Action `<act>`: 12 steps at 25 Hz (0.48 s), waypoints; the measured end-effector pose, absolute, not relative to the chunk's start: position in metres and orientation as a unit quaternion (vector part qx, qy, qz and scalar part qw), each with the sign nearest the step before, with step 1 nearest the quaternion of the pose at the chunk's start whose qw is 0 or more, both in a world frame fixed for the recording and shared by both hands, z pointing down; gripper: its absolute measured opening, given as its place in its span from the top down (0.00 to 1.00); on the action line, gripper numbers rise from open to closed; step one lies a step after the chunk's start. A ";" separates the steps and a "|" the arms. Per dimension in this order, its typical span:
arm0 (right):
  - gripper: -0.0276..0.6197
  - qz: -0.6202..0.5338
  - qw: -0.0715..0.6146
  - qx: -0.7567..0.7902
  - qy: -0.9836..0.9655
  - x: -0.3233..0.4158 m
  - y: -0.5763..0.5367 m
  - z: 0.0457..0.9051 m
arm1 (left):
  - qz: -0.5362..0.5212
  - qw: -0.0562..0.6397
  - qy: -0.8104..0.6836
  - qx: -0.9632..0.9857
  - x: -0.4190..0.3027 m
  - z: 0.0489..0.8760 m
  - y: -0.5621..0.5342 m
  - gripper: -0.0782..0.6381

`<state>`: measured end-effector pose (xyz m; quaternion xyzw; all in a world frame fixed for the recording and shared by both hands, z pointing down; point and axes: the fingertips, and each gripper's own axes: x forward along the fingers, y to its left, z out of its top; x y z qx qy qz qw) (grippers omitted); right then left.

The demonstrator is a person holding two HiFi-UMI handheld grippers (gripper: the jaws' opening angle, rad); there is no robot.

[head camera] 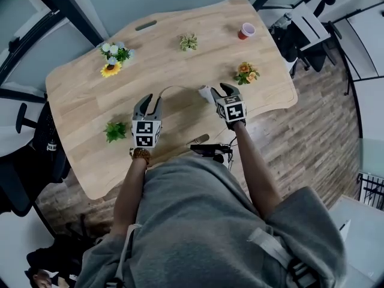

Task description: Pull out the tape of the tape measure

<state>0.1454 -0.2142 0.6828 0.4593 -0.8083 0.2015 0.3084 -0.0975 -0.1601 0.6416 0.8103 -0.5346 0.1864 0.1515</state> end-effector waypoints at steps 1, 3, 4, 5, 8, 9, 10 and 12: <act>0.69 0.194 0.304 0.461 -0.811 0.146 -0.215 0.675 | 0.180 0.140 -0.539 0.811 -0.097 0.632 -0.162 0.73; 0.69 0.179 0.292 0.465 -0.816 0.146 -0.216 0.659 | 0.167 0.120 -0.545 0.813 -0.096 0.616 -0.166 0.73; 0.69 0.172 0.286 0.467 -0.819 0.146 -0.216 0.650 | 0.160 0.112 -0.547 0.814 -0.094 0.608 -0.167 0.73; 0.69 0.164 0.280 0.469 -0.821 0.145 -0.216 0.641 | 0.154 0.104 -0.548 0.816 -0.091 0.599 -0.168 0.73; 0.69 0.139 0.260 0.475 -0.829 0.143 -0.216 0.612 | 0.137 0.079 -0.544 0.824 -0.080 0.573 -0.172 0.73; 0.69 0.131 0.252 0.477 -0.832 0.142 -0.216 0.602 | 0.131 0.071 -0.542 0.827 -0.076 0.564 -0.174 0.73; 0.69 0.124 0.245 0.478 -0.834 0.140 -0.215 0.592 | 0.125 0.064 -0.541 0.829 -0.072 0.555 -0.175 0.73; 0.69 0.108 0.230 0.481 -0.839 0.138 -0.214 0.572 | 0.115 0.054 -0.539 0.833 -0.065 0.540 -0.176 0.73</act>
